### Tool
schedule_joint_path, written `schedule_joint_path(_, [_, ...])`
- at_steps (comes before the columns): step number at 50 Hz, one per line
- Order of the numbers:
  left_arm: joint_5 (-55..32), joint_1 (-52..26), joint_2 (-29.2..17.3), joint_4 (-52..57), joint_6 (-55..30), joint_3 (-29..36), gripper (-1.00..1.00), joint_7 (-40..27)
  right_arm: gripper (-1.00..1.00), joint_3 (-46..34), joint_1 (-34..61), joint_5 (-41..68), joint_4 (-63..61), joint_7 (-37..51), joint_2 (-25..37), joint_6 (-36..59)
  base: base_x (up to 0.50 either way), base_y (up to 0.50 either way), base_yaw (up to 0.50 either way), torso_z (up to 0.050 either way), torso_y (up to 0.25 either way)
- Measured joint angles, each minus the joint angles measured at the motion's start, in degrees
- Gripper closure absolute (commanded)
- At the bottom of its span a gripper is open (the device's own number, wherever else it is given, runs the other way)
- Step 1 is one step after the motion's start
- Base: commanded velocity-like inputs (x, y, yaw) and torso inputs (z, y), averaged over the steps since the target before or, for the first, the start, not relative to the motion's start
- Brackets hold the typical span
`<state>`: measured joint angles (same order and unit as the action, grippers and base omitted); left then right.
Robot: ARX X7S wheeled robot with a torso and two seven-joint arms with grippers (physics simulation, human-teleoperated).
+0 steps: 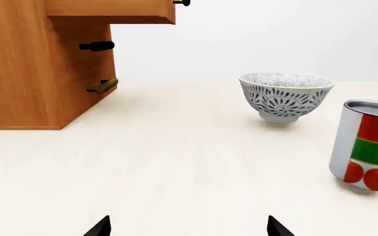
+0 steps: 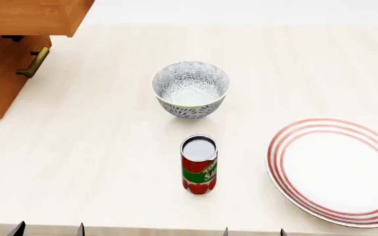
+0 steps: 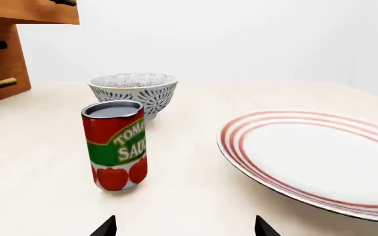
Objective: Put the bowl on the plate.
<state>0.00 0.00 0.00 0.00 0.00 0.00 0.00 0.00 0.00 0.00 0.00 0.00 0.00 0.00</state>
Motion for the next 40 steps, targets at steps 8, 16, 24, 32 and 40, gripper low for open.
schedule_joint_path(8, [-0.6,0.0,-0.9,-0.2,0.2,1.1,-1.0,-0.9,-1.0,-1.0,0.1,1.0,0.8,1.7,0.7,0.1,0.0,0.0,0.0,0.0,0.0])
schedule_joint_path(16, [-1.1,0.0,-1.9,-0.7,0.6,2.5,-1.0,-2.0,-1.0,-2.1,0.4,2.2,2.3,3.3,1.7,-0.5,0.0,0.0,0.0,0.0,0.0])
schedule_joint_path(24, [-1.8,-0.1,-2.8,-0.9,0.9,3.8,-1.0,-2.7,-1.0,-3.1,0.6,2.7,2.9,5.0,2.7,-0.6,0.0,0.0,0.0,0.0,0.0])
schedule_joint_path(32, [-2.5,-0.6,-3.7,-1.0,0.8,4.5,-1.0,-3.4,-1.0,-4.0,0.4,2.8,1.6,6.4,3.6,-0.5,0.0,0.0,0.0,0.0,0.0])
schedule_joint_path(40, [-3.0,-1.2,-4.3,-1.2,0.7,5.1,-1.0,-4.1,-1.0,-4.7,0.0,3.1,-0.7,7.5,4.3,-0.2,0.0,0.0,0.0,0.0,0.0])
